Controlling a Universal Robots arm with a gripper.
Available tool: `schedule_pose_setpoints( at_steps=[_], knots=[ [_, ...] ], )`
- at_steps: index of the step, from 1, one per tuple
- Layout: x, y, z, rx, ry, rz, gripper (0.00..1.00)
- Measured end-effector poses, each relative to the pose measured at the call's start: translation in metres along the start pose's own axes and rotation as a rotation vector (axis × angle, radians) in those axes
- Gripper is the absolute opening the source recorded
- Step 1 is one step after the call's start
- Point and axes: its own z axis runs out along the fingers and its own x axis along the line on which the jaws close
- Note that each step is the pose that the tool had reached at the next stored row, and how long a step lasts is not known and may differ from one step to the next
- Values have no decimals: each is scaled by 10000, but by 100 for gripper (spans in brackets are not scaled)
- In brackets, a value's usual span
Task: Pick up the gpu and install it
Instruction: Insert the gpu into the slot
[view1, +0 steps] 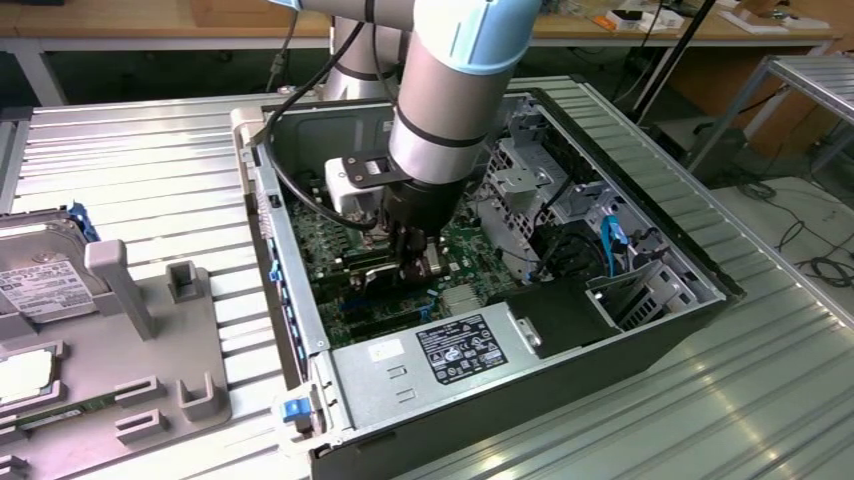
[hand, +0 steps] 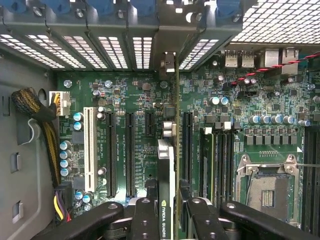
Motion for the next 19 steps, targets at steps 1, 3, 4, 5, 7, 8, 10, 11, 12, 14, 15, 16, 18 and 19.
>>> schedule_pose_setpoints(
  at_steps=[1,3,4,5,7,8,10,11,12,14,15,16,18,19],
  knots=[
    [0,0,0,0,0,2,27],
    [0,0,0,1,0,6,27],
    [-2,1,4,3,-16,10,27],
    [-2,1,4,6,-9,13,28],
    [0,0,1,1,-1,13,40],
    [0,1,0,1,-5,19,40],
    [-2,1,-25,-6,-5,36,40],
    [-5,2,-58,-6,-7,53,40],
    [-10,3,-122,-5,-7,76,40],
    [-34,9,-244,-2,-7,106,40],
    [-40,10,-301,-2,-8,113,40],
    [-43,12,-365,-14,-7,128,40],
    [-50,14,-460,-40,-9,165,40],
    [-49,14,-466,-49,-12,171,40]
  ],
)
